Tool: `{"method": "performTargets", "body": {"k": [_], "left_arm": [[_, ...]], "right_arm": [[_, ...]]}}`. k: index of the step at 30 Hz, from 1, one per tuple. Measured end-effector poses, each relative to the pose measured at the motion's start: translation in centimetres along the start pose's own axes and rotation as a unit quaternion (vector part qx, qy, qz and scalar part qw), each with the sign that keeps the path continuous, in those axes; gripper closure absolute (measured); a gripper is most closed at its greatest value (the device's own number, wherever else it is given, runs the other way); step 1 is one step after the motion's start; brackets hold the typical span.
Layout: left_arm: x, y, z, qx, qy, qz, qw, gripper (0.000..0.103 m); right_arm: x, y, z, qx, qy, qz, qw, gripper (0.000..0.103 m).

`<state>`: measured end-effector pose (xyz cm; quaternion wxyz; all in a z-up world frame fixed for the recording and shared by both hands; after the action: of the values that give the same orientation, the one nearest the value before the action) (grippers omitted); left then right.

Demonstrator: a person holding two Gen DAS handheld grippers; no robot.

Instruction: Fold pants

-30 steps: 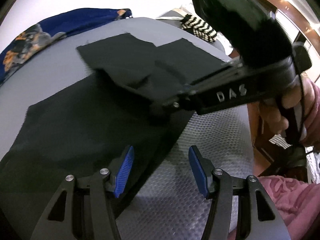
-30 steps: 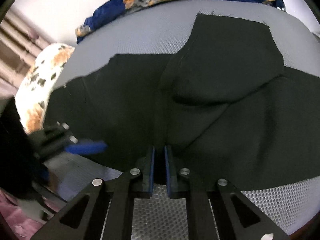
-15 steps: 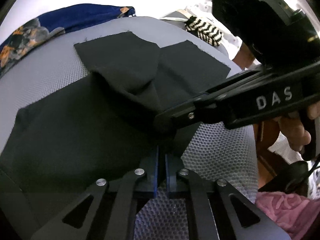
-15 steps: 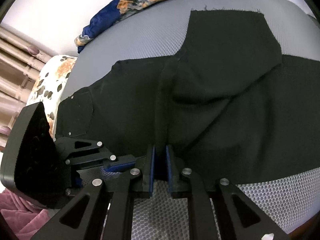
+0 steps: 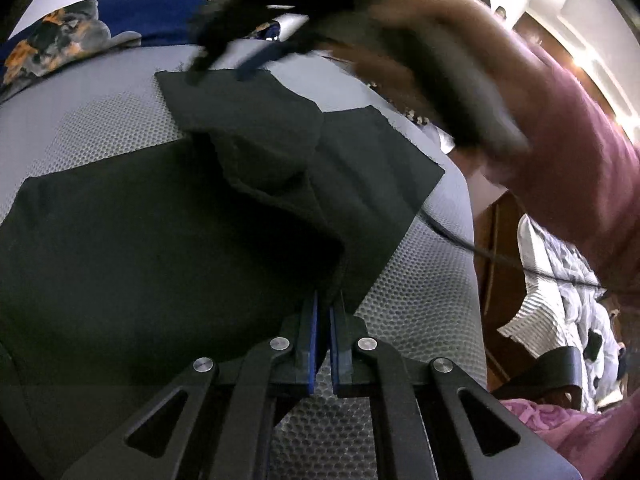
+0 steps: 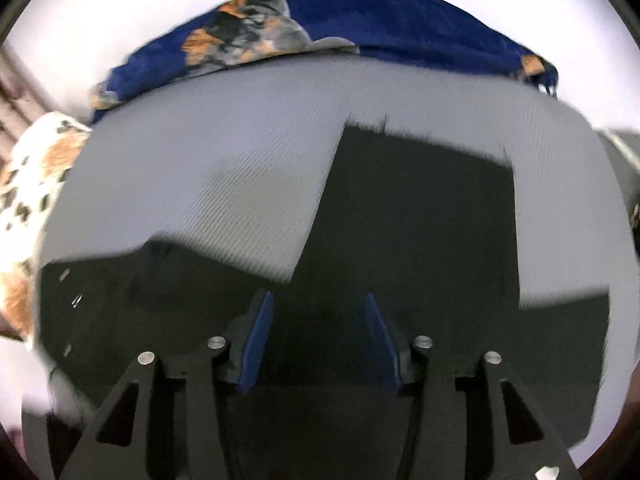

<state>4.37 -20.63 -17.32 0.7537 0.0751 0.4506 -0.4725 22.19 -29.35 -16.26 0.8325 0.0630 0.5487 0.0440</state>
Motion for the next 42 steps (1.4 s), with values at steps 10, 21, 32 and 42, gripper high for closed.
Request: {"method": "performTargets", "body": {"k": [10, 21, 32, 42], "left_arm": [[0.3, 0.8, -0.6, -0.025, 0.006, -0.019, 0.9995, 0.098], [0.6, 1.9, -0.3, -0.037, 0.015, -0.025, 0.9989, 0.098], [0.6, 0.6, -0.5, -0.018, 0.014, -0.001, 0.9997, 0.098], [2.5, -1.6, -1.3, 0.079, 0.062, 0.073, 0.9922, 0.097]], "right_arm": [[7.3, -1.6, 7.8, 0.059, 0.032, -0.069, 0.995, 0.057], [7.4, -4.4, 8.9, 0.095, 0.004, -0.063, 0.993, 0.095], [-9.7, -18.2, -2.7, 0.232, -0.127, -0.09, 0.96, 0.096], [-10.2, -26.8, -24.5, 0.39, -0.1, -0.112, 0.908, 0.097]]}}
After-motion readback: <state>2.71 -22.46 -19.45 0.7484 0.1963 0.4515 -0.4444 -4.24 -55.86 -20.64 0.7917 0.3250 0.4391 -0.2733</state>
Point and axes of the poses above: each gripper's, at about its wrist camera, not at the fingertips, and x roughly the way its jaws point, y to its left, z to its top, the point moved 9 cm from there along x, roughly the way its jaws point, and after that the axes turned 6 degrees about z, right-handed, at the moved point
